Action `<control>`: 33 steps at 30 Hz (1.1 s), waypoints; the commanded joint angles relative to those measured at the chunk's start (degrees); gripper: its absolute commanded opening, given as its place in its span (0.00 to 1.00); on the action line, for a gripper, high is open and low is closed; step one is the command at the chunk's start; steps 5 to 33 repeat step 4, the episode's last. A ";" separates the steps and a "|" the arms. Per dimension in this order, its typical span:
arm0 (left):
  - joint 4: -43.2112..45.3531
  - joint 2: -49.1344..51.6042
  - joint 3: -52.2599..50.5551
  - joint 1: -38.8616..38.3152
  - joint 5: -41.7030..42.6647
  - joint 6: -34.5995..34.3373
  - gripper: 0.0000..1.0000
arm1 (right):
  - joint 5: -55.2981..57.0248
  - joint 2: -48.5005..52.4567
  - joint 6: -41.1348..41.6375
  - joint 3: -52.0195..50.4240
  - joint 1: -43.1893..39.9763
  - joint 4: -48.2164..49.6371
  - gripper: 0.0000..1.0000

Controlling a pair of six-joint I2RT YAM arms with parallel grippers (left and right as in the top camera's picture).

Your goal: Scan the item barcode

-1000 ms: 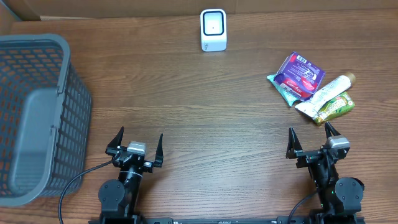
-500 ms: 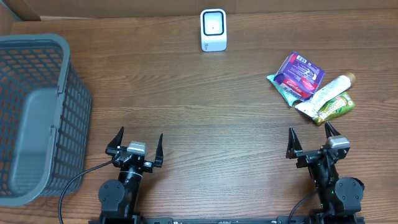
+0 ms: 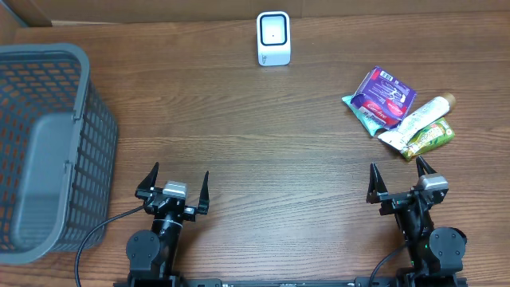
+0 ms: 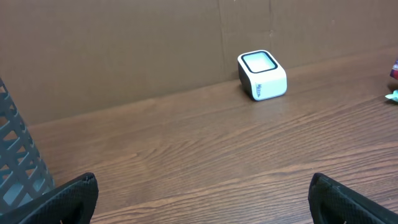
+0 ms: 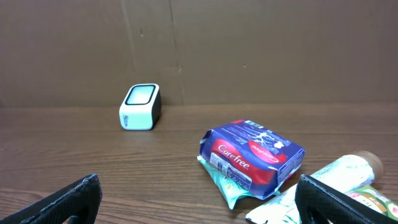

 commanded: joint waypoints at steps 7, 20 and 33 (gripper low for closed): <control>-0.20 -0.50 -0.20 -0.33 -0.83 0.87 0.99 | -0.09 -0.57 -0.42 -0.61 0.42 0.24 1.00; -0.20 -0.50 -0.20 -0.33 -0.83 0.87 0.99 | -0.09 -0.57 -0.42 -0.61 0.42 0.24 1.00; -0.20 -0.50 -0.20 -0.33 -0.83 0.87 0.99 | -0.09 -0.57 -0.42 -0.61 0.42 0.24 1.00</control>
